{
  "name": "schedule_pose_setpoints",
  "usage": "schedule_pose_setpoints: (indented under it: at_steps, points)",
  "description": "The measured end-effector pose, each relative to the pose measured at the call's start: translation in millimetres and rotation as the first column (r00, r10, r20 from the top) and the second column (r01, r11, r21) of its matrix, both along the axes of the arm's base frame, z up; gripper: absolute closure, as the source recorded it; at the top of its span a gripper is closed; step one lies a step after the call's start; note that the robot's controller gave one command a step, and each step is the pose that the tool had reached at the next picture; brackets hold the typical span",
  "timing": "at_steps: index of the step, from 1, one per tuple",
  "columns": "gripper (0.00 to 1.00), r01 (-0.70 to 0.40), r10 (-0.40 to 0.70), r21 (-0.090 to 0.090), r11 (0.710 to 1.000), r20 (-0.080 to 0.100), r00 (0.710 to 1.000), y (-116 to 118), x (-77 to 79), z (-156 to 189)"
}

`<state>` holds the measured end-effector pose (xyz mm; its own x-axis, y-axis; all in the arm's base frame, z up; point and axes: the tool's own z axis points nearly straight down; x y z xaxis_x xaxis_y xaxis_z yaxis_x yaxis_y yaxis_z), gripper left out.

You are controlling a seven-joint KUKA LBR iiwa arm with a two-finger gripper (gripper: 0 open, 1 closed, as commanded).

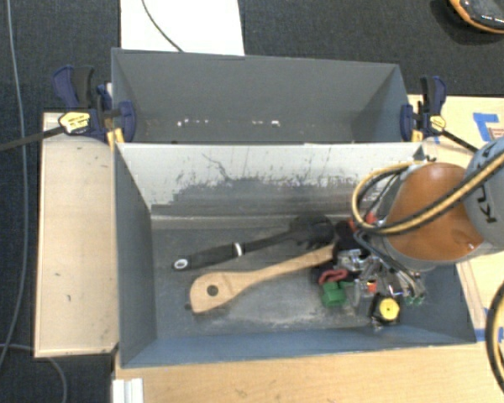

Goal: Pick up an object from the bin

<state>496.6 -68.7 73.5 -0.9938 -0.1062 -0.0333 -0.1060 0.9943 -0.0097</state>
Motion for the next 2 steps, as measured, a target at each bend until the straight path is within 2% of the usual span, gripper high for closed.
schedule_pose_setpoints:
  at_steps: [1,2]
  points:
    - [1.0,0.009,-0.009,0.002,1.0,-0.01,1.0,1,-3.4,24]
    - [1.0,-0.086,0.086,-0.001,0.996,-0.005,0.996,-23,3.5,12]
